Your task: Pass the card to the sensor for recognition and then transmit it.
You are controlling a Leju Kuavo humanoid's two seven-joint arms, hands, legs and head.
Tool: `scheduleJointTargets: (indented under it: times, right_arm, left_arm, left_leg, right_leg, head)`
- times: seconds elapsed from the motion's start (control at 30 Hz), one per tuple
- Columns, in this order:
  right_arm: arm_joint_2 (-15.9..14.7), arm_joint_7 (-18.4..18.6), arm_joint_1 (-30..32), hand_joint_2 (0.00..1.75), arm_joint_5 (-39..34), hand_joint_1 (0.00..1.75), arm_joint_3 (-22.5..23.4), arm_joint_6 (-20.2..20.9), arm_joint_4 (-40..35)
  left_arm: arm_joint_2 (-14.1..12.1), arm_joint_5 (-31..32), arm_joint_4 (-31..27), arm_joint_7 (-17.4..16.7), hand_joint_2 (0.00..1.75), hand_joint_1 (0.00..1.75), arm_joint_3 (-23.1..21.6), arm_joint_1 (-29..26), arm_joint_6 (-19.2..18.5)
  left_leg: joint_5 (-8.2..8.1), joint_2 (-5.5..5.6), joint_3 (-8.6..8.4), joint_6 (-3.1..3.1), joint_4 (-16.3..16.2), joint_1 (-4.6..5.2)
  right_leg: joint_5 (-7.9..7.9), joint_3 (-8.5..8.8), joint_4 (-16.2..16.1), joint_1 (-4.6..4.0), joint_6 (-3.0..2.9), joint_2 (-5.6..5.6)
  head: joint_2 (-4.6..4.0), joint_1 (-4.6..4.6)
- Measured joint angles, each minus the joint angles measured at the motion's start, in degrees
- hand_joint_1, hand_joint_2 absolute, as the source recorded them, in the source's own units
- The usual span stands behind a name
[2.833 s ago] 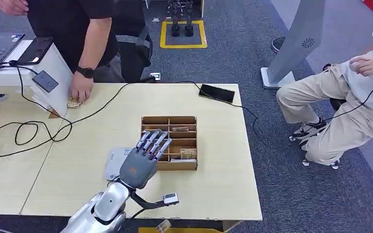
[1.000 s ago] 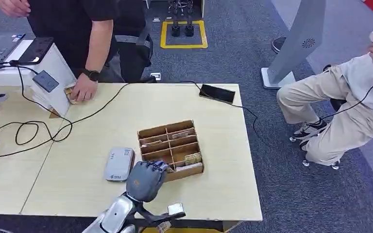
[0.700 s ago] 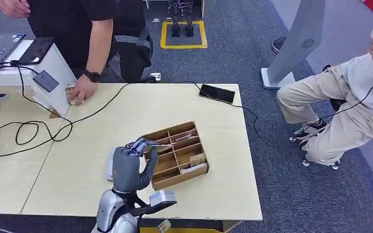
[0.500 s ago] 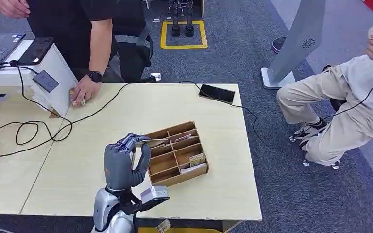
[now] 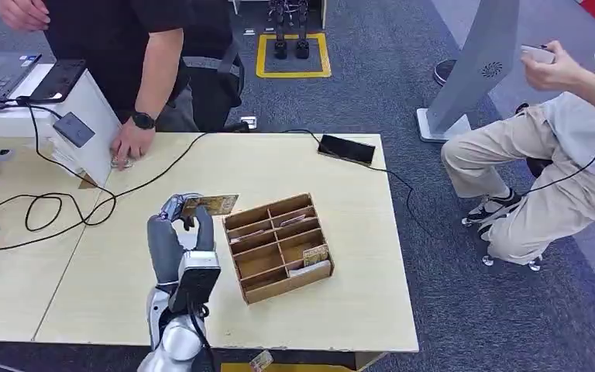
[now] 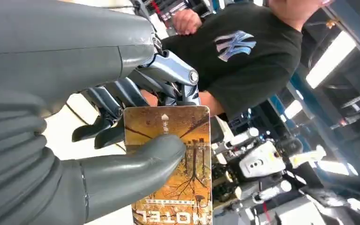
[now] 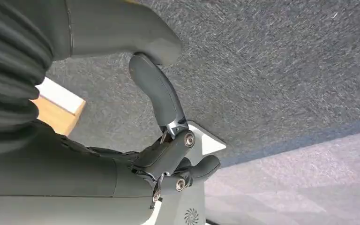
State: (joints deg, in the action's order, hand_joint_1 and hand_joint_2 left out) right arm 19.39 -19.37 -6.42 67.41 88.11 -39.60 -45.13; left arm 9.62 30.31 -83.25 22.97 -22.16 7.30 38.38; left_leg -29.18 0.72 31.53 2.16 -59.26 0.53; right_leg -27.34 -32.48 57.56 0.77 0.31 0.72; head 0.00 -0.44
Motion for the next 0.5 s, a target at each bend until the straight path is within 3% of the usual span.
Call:
scheduleJointTargets:
  times: [0.27,0.37,0.43,0.5]
  right_arm:
    - [0.00,0.00,-0.03,1.75,0.02,0.00,0.00,0.00,0.02]
    - [0.00,-0.48,-0.14,1.75,0.50,0.00,0.00,0.00,0.22]
    - [0.00,-1.20,-0.35,1.75,1.29,0.00,0.00,0.00,0.48]
    - [0.00,-2.01,-0.45,1.75,1.83,0.00,0.00,0.00,0.57]
  left_arm:
    - [-0.44,-1.19,0.44,-0.28,1.75,1.75,0.00,1.12,-0.28]
    - [-0.72,-9.43,1.79,-3.39,1.75,1.75,0.13,3.62,-2.91]
    - [-1.07,-15.66,5.08,-6.41,1.75,1.75,0.96,7.81,-3.89]
    - [-1.79,-17.57,9.58,-8.27,1.75,1.75,1.95,12.71,-3.82]
  left_leg:
    - [-0.01,-0.01,0.00,0.00,0.00,0.00]
    - [0.00,0.02,0.02,0.00,0.00,0.00]
    - [0.08,0.02,0.04,-0.03,0.00,-0.01]
    - [0.16,0.04,0.05,-0.03,0.00,-0.01]
  right_leg:
    - [-0.01,-0.02,0.00,0.00,0.00,0.01]
    - [-0.01,-0.04,0.00,0.00,0.00,-0.02]
    - [0.07,-0.04,0.00,-0.01,0.00,-0.06]
    - [0.11,-0.04,0.00,-0.01,0.02,-0.07]
  head:
    - [0.00,0.00]
    - [0.00,0.00]
    - [0.00,0.02]
    - [0.00,0.00]
